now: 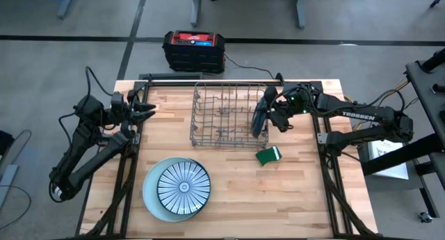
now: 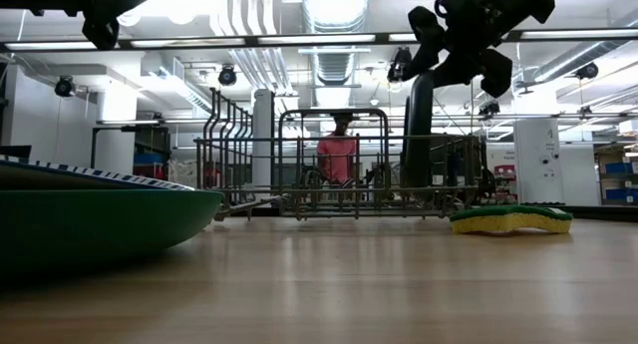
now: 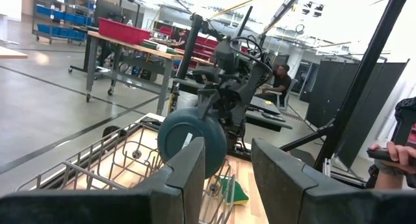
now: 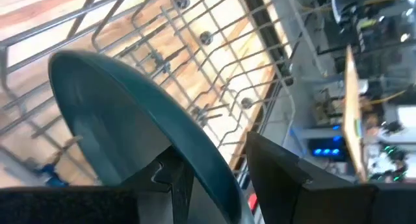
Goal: Sort dishes
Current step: Put the dark green plate into the dish rack
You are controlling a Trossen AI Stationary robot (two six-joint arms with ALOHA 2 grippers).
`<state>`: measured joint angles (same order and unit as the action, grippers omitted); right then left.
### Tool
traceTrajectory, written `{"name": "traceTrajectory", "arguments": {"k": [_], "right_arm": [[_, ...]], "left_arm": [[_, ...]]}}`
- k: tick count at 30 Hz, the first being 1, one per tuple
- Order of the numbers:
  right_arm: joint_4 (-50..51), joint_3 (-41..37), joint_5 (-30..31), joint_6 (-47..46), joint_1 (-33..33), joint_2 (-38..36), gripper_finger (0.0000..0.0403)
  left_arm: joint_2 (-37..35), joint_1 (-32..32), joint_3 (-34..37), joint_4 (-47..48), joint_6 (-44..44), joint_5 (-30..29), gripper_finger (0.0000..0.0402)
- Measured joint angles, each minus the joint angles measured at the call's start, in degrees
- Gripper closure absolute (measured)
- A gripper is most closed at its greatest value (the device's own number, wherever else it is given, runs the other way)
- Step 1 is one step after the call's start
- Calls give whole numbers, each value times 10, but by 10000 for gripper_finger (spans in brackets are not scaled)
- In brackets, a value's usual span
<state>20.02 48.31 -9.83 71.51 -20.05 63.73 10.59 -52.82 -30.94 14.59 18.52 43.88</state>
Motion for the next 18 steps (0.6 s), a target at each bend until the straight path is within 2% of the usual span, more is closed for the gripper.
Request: {"name": "traceTrajectory", "arguments": {"k": [10,15,18], "right_arm": [[36,0,54,-63,0,-9,284],[55,0,111,-136,0,-32,285],[66,0,119,-173,0,-48,280]], "left_arm": [[0,0,0,0,0,0,285],[0,0,0,0,0,0,285],[0,0,0,0,0,0,285]]}}
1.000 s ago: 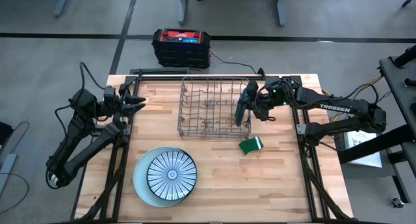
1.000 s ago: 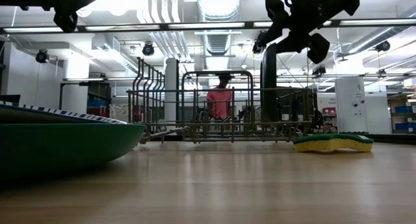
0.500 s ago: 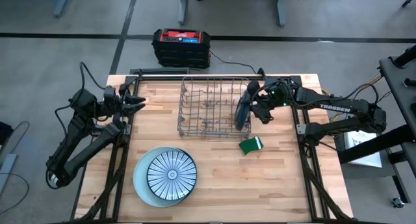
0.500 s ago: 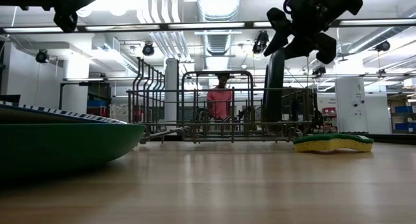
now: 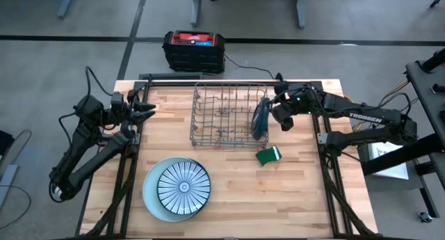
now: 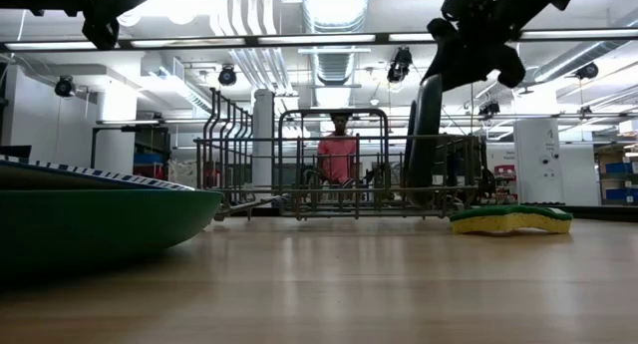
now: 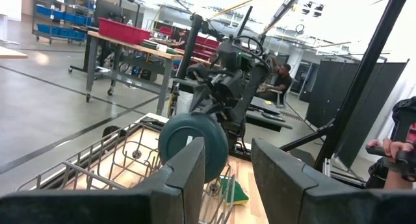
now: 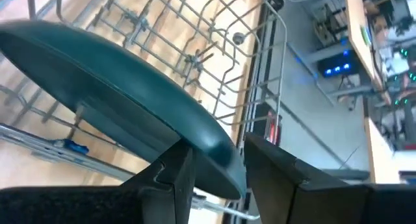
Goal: Sort dishes
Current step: Put the dark green plate into the dish rack, then put the blue plate into the dish rack
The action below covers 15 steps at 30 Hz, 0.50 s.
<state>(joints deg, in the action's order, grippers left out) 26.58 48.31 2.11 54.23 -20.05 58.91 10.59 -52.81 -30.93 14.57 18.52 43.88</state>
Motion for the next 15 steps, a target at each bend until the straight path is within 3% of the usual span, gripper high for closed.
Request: {"name": "traceTrajectory", "arguments": {"k": [5,10,15], "right_arm": [[4,0,0,-84,0,-29,273],[5,0,0,-178,0,-67,275],[6,0,0,-248,0,-105,285]], "left_arm": [[0,0,0,0,7,0,285],[0,0,0,0,70,2,285],[0,0,-12,22,86,42,285]]}}
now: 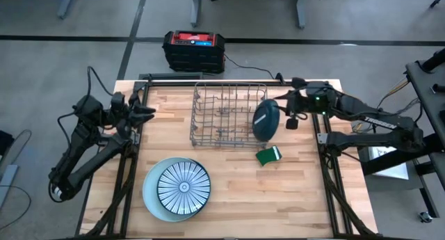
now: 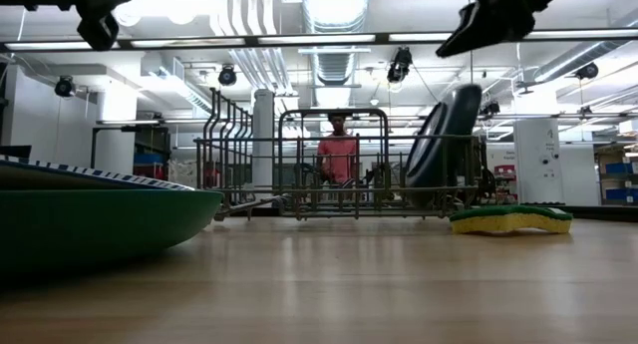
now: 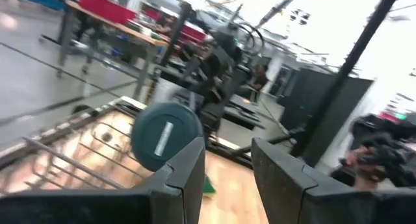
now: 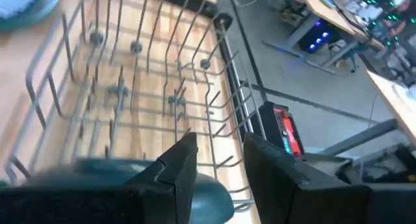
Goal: Sort dishes
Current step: Put the blue plate into the dish rack
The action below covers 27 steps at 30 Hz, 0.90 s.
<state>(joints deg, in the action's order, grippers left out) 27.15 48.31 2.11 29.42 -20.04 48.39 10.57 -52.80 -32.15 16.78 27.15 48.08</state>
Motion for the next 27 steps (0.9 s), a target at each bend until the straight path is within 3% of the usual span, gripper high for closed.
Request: {"name": "traceTrajectory", "arguments": {"k": [10,17,23,27], "right_arm": [[-22,0,-25,-210,0,-46,299],[-110,1,-209,-280,1,-1,296],[-246,1,-305,-298,7,84,309],[-253,33,-354,-295,8,146,321]], "left_arm": [[0,1,-62,66,21,37,286],[2,1,-84,88,48,23,286],[46,2,-58,41,50,20,286],[86,9,-53,-17,55,54,286]]}}
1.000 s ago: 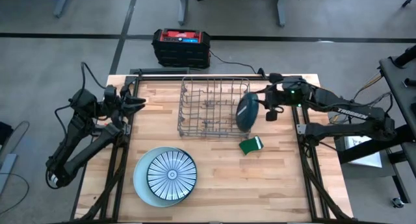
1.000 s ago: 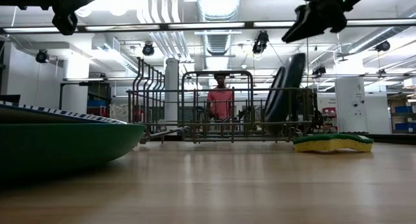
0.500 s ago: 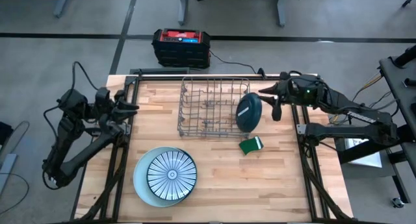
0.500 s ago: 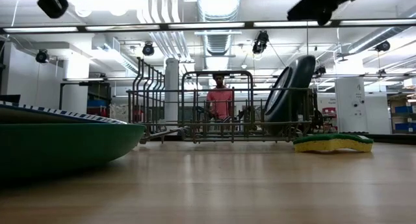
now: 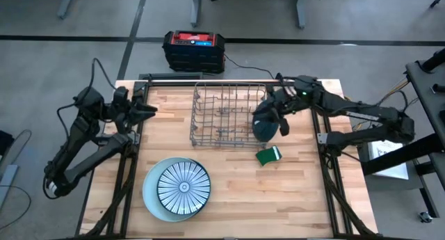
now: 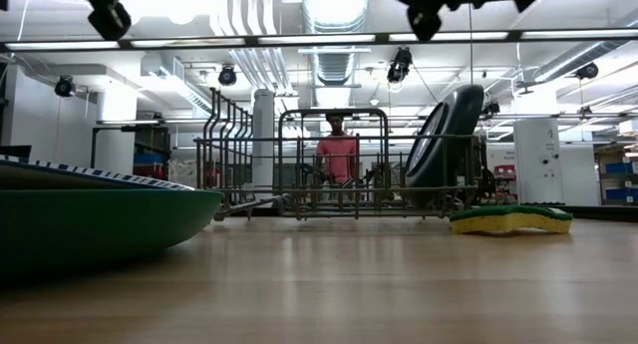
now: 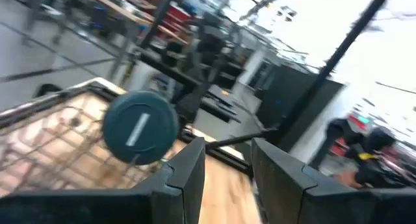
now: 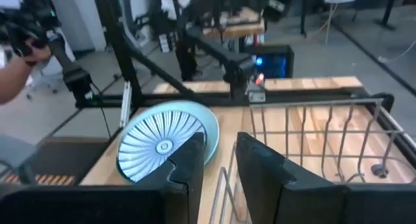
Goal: Sort dishes
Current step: Put the blue plate into the dish rack
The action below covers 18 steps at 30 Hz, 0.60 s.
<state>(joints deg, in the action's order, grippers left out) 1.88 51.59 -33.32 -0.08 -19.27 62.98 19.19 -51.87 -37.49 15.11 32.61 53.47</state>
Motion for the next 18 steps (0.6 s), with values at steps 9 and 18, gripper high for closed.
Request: {"name": "traceTrajectory", "arguments": {"k": [9,18], "right_arm": [[77,110,4,51,13,109,350],[222,221,95,110,45,187,377]], "left_arm": [[75,60,-19,-1,2,3,286],[143,254,-27,49,-6,-136,286]]}}
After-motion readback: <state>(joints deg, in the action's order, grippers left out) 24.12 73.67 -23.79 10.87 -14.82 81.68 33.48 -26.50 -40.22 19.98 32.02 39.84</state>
